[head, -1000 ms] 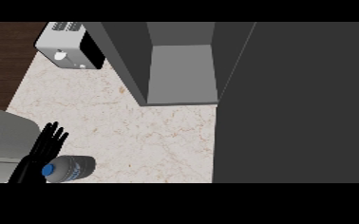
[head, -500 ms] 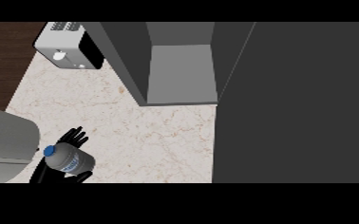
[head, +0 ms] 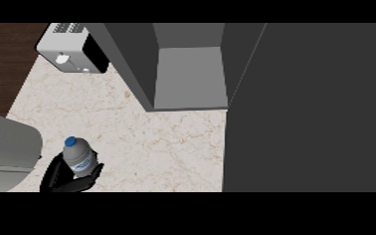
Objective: Pick up the bottled water, place it into the cabinet and close the cabinet
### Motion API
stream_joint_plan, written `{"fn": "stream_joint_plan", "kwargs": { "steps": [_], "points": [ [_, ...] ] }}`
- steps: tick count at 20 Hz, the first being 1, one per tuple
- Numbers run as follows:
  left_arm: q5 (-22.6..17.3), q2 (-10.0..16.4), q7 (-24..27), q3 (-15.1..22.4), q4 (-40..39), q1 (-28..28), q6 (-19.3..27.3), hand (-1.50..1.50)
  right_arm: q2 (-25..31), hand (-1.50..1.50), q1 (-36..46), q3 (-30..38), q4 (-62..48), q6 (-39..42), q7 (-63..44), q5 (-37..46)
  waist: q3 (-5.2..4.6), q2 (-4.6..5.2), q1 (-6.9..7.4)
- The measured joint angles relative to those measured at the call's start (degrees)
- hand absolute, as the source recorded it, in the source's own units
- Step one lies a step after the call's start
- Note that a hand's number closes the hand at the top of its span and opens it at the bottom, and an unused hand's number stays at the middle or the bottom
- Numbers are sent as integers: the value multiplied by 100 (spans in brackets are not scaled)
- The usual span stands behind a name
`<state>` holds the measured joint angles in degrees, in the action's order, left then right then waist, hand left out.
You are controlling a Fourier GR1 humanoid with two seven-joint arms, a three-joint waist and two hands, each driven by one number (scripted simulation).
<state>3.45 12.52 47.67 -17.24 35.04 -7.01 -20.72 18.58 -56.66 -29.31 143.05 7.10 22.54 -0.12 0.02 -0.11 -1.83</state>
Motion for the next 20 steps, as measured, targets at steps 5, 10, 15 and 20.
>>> {"fn": "stream_joint_plan", "kwargs": {
  "steps": [5,10,15,20],
  "points": [
    [336,25,667,175,-167,-126,534,150,92,-150,-68,-18,-2,-110,94,15,11,-6,22],
    [591,-424,874,401,-148,-247,1133,150,224,-150,-171,56,5,-182,204,13,41,-16,53],
    [484,-937,730,683,-29,-503,1418,150,272,-150,-204,-122,-13,-322,203,41,15,-14,78],
    [46,-1157,393,1273,259,-659,1488,150,397,-150,-176,-38,-3,-384,263,35,0,-14,92]
  ]
}}
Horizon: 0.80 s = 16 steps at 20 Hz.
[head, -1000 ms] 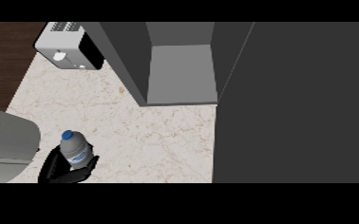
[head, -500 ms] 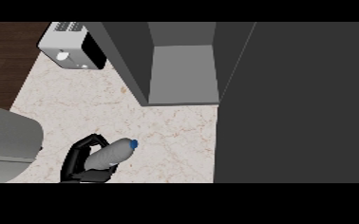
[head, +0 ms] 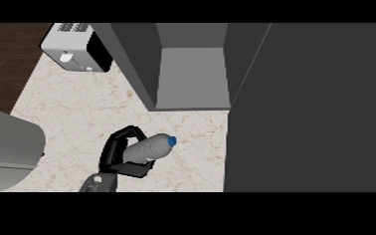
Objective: Pick up the bottled water, place it into the cabinet and close the cabinet
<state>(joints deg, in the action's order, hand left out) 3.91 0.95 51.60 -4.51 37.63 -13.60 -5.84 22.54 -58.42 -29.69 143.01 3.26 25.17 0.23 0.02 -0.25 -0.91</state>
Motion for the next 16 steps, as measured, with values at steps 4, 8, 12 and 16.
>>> {"fn": "stream_joint_plan", "kwargs": {
  "steps": [4,8,12,16],
  "points": [
    [-640,-58,-462,741,409,-136,405,150,20,-150,1,-106,-14,-92,48,11,-5,-5,-10],
    [-1141,-81,-1165,1365,1054,-294,935,150,77,-150,92,-24,-14,-129,14,-5,-4,-4,9],
    [-1631,-89,-1759,1989,1316,-692,1630,150,104,-150,157,46,-23,-153,48,-26,-5,8,-29],
    [-2066,-93,-2388,2468,1599,-1110,2259,150,227,-150,31,213,-21,-104,206,-58,-4,7,-64]
  ]
}}
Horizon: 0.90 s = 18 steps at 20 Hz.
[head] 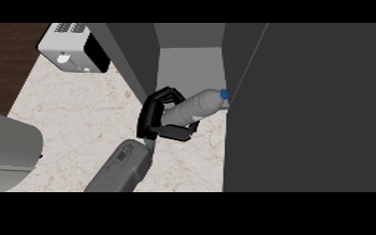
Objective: Pick up the bottled water, place it into the cabinet and close the cabinet
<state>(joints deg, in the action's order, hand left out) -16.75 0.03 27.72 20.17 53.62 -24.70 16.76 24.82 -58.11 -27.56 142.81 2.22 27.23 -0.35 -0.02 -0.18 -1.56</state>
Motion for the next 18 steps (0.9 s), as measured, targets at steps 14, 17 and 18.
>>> {"fn": "stream_joint_plan", "kwargs": {
  "steps": [14,17,18],
  "points": [
    [-1036,32,-683,123,-1451,-2013,1060,150,140,-150,-252,476,-19,249,378,-154,-4,70,-153],
    [-1021,12,-612,-46,-1936,-2387,1254,150,181,-150,-350,564,-12,324,479,-183,-3,78,-182],
    [-1005,5,-609,-94,-2114,-2505,1328,150,186,-150,-395,547,-18,356,527,-186,-2,79,-199]
  ]
}}
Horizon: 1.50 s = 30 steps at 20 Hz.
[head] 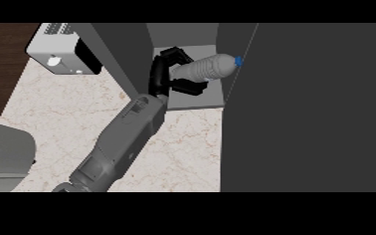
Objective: Pick up the bottled water, place it into the cabinet and close the cabinet
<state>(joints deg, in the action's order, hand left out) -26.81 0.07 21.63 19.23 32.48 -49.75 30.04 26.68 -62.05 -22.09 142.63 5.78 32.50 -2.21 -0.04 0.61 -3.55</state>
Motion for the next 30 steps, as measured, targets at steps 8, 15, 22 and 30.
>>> {"fn": "stream_joint_plan", "kwargs": {
  "steps": [8,15,22,30],
  "points": [
    [585,35,31,37,-1307,-816,1132,-150,-32,-150,25,75,-43,110,137,-34,5,46,-59],
    [750,41,93,-93,-2099,-1295,1671,-150,5,-150,44,181,-65,275,197,-76,1,86,-106],
    [361,89,927,-650,-1657,-1399,1179,150,-1,-150,0,205,-89,389,254,-110,-11,78,-71],
    [-253,9,1696,-970,-1124,-1217,-145,150,-7,-150,-36,107,-45,456,235,-104,-9,32,-20]
  ]
}}
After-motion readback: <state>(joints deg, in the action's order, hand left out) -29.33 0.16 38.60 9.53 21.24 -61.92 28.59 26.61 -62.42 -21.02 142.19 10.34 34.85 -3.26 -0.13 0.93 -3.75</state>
